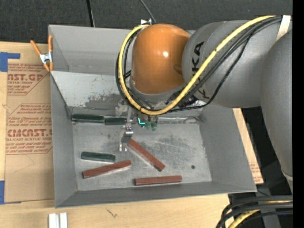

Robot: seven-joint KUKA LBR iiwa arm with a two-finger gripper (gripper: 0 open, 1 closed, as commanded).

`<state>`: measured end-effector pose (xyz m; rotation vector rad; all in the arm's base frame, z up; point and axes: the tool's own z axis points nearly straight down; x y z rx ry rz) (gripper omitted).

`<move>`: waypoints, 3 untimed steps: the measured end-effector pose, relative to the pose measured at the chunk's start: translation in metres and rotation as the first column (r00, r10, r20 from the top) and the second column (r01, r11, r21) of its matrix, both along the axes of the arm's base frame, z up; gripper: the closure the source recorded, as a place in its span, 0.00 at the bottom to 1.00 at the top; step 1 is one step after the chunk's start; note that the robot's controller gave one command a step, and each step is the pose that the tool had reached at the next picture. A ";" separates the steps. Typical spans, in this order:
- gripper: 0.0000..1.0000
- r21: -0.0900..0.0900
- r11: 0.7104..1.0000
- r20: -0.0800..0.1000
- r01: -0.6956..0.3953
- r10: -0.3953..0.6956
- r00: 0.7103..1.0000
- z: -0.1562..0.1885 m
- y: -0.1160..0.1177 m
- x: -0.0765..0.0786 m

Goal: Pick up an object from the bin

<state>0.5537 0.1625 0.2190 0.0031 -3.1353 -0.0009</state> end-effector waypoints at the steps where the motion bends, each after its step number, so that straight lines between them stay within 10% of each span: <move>1: 0.00 0.001 1.000 0.007 0.001 -0.001 1.000 0.004 -0.001 0.002; 2: 0.00 0.002 0.999 0.012 0.039 -0.039 0.999 -0.051 0.005 -0.026; 3: 1.00 0.000 1.000 0.006 -0.022 0.022 1.000 -0.140 0.009 -0.064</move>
Offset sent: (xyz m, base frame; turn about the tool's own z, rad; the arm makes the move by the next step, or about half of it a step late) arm -0.0531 0.0092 -0.1033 0.0725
